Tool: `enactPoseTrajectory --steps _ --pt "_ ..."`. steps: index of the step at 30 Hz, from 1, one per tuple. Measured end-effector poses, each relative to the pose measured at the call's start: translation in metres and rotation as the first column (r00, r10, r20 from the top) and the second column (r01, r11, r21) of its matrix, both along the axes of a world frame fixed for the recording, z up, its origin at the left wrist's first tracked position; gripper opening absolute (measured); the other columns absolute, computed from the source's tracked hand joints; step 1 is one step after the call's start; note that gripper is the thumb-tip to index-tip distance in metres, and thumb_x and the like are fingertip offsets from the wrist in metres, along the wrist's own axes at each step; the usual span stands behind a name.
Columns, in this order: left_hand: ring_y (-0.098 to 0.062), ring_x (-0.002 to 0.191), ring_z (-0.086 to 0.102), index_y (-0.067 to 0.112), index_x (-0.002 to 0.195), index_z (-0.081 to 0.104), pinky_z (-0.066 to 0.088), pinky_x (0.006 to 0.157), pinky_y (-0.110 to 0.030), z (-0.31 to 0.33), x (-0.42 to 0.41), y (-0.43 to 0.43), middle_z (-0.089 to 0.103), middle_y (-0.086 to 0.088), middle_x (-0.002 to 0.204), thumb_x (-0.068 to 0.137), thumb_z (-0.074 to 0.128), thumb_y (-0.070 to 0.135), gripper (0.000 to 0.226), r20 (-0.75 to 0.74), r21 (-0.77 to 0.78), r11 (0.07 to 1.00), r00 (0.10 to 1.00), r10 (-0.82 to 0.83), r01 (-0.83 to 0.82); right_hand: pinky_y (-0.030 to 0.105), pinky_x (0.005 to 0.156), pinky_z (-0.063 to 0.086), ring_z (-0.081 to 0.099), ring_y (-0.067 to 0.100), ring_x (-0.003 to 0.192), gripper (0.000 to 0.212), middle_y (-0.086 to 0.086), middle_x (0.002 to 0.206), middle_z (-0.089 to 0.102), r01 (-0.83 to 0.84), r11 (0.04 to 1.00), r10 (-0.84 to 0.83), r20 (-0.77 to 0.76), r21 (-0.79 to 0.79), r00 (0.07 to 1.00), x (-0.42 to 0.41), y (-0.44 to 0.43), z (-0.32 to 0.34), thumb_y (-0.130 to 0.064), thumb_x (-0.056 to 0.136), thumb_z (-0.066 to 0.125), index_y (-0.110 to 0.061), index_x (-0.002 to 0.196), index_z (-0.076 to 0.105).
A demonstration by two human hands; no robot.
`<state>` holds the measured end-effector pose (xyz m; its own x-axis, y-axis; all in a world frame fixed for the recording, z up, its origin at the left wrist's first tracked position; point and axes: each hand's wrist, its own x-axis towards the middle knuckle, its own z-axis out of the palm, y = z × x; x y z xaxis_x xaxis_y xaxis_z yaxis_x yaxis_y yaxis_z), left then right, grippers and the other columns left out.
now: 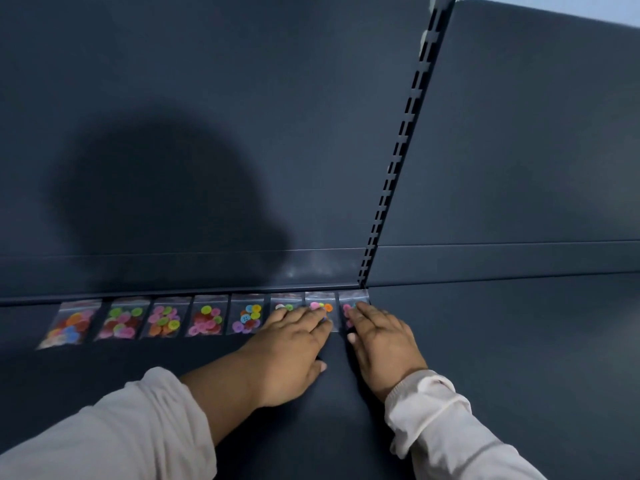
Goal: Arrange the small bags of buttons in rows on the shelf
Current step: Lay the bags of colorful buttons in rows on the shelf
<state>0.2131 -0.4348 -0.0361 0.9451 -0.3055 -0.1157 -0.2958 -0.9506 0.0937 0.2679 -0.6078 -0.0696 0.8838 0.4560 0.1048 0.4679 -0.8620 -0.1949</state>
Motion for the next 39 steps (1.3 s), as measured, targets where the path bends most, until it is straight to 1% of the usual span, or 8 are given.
enactPoseTrajectory --steps 2,4,9,15,17,22,34,39 --pt "-0.015 0.147 -0.003 0.022 0.151 0.008 -0.006 0.116 -0.033 0.002 -0.002 0.002 -0.003 0.001 0.160 0.097 0.036 0.043 0.064 0.010 -0.007 1.000 1.000 0.003 -0.003 0.040 0.092 0.047 0.061 0.028 0.110 0.057 0.004 0.126 0.062 0.019 1.000 -0.019 0.008 -0.014 1.000 -0.001 0.000 0.006 -0.041 0.082 0.026 -0.020 0.121 0.061" --pt "-0.015 0.146 0.001 0.022 0.151 0.011 -0.003 0.116 -0.032 0.005 -0.006 0.006 0.001 0.001 0.160 0.097 0.037 0.043 0.063 0.043 -0.016 1.000 0.999 0.007 -0.006 0.037 0.080 0.053 0.067 0.026 0.097 0.047 0.003 0.115 0.067 0.044 0.999 -0.044 0.001 -0.007 0.999 -0.004 0.001 0.015 -0.037 0.081 0.034 -0.021 0.111 0.067" --pt "-0.016 0.146 0.004 0.022 0.151 0.013 0.003 0.116 -0.033 0.015 -0.018 0.030 0.004 -0.001 0.160 0.097 0.036 0.045 0.063 0.084 -0.009 0.998 0.995 0.057 -0.057 0.041 0.096 0.040 0.056 0.031 0.114 0.045 0.004 0.128 0.058 -0.018 1.000 0.017 0.057 0.023 0.998 -0.012 0.013 0.032 -0.034 0.082 0.042 -0.019 0.121 0.060" --pt "-0.015 0.145 0.012 0.026 0.148 0.021 0.008 0.116 -0.033 0.025 -0.041 0.076 0.013 0.002 0.159 0.095 0.039 0.049 0.061 0.121 -0.026 0.978 0.970 0.210 -0.208 0.038 0.081 0.052 0.066 0.024 0.093 0.037 -0.002 0.105 0.069 -0.105 0.994 0.100 0.146 0.028 0.984 -0.026 0.052 0.045 -0.036 0.070 0.058 -0.023 0.104 0.067" --pt "-0.014 0.144 0.014 0.028 0.148 0.022 0.009 0.115 -0.032 0.026 -0.052 0.092 0.015 0.002 0.158 0.094 0.040 0.050 0.061 0.138 -0.036 0.966 0.956 0.258 -0.255 0.037 0.079 0.053 0.067 0.022 0.090 0.035 -0.004 0.102 0.069 -0.147 0.989 0.139 0.174 0.031 0.975 -0.034 0.071 0.049 -0.037 0.071 0.057 -0.025 0.101 0.068" --pt "-0.016 0.143 0.019 0.028 0.148 0.024 0.013 0.114 -0.031 0.032 -0.087 0.136 0.020 0.001 0.157 0.093 0.041 0.052 0.063 0.172 -0.041 0.923 0.907 0.384 -0.383 0.039 0.084 0.053 0.066 0.025 0.095 0.045 -0.001 0.106 0.069 -0.284 0.959 0.277 0.165 0.021 0.947 -0.052 0.120 0.050 -0.040 0.076 0.038 -0.022 0.106 0.066" --pt "-0.020 0.141 0.024 0.023 0.148 0.025 0.020 0.113 -0.036 0.056 -0.196 0.278 0.023 -0.002 0.156 0.093 0.039 0.053 0.065 0.200 -0.044 0.768 0.748 0.633 -0.638 0.039 0.106 0.037 0.052 0.028 0.120 0.049 0.004 0.130 0.057 -0.498 0.863 0.487 0.117 0.091 0.866 -0.122 0.275 0.067 -0.039 0.081 0.046 -0.020 0.124 0.057" --pt "-0.026 0.134 0.039 0.018 0.142 0.040 0.031 0.110 -0.042 0.058 -0.245 0.346 0.041 -0.007 0.148 0.068 0.011 0.065 0.093 0.224 -0.032 0.719 0.696 0.683 -0.695 0.029 0.115 0.020 0.031 0.018 0.136 0.050 -0.004 0.147 0.037 -0.568 0.822 0.568 0.027 0.045 0.823 -0.157 0.341 0.066 -0.040 0.093 0.045 -0.025 0.140 0.038"
